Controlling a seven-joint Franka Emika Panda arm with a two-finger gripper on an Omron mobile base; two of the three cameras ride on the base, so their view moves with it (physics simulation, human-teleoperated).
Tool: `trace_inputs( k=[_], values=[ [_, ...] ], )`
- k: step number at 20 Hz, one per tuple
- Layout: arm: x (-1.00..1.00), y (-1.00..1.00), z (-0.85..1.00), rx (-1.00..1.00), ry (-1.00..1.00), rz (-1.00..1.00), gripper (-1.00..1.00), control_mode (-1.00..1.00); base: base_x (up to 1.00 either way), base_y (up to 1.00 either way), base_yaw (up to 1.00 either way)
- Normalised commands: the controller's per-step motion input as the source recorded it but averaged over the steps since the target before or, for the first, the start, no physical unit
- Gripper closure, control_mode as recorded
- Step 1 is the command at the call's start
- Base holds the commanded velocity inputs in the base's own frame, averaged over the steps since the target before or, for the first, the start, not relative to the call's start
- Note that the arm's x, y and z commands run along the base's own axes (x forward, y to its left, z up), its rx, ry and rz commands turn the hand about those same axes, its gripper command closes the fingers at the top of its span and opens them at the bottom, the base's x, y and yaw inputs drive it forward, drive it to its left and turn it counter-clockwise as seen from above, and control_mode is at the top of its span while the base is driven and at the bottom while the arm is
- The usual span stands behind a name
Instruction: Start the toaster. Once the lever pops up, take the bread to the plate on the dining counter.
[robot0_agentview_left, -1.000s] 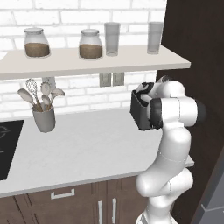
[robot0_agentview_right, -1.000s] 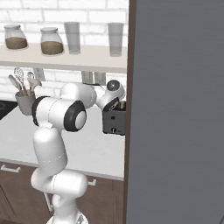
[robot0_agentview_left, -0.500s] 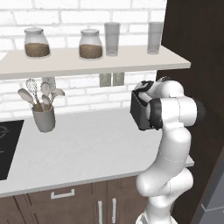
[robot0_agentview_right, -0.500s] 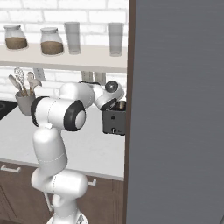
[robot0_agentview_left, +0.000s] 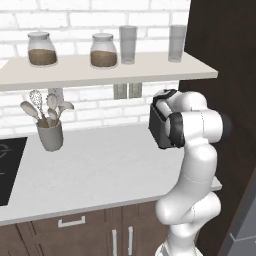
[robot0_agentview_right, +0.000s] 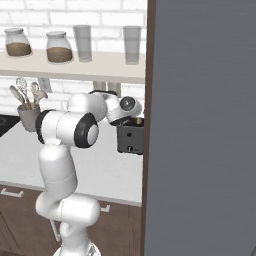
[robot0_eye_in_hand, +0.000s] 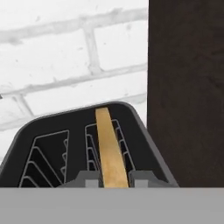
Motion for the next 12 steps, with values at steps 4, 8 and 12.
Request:
trace_inputs(
  k=[4,8,12],
  values=[
    [0.01,0.0,0.0,0.02,-0.02,0.0,1.0,-1.0,0.0,0.0,0.0],
    [-0.17,0.0,0.37,0.01,-0.14,0.0,1.0,-1.0,0.0,0.0,0.0],
    [-0.26,0.0,0.55,0.0,-0.15,0.0,1.0,-1.0,0.0,0.0,0.0]
  ],
)
